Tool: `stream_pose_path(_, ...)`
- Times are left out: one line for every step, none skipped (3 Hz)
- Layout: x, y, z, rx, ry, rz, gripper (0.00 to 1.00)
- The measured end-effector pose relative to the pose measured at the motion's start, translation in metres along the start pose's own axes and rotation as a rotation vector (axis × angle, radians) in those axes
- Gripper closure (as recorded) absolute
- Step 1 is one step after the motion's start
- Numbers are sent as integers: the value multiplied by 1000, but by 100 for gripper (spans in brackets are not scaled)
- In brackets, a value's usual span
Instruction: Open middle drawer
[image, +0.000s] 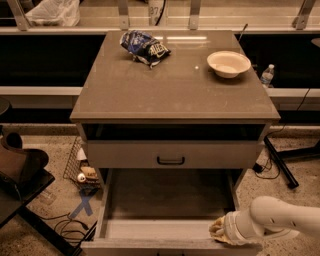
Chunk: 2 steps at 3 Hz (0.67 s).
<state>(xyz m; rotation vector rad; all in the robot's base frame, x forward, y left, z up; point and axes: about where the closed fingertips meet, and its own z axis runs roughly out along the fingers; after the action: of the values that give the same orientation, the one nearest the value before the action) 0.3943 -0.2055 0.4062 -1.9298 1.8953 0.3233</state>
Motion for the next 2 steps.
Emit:
stream_pose_path(-7, 28, 3, -29, -7, 34, 100)
stream_pose_path(-7, 28, 3, -29, -7, 34, 100)
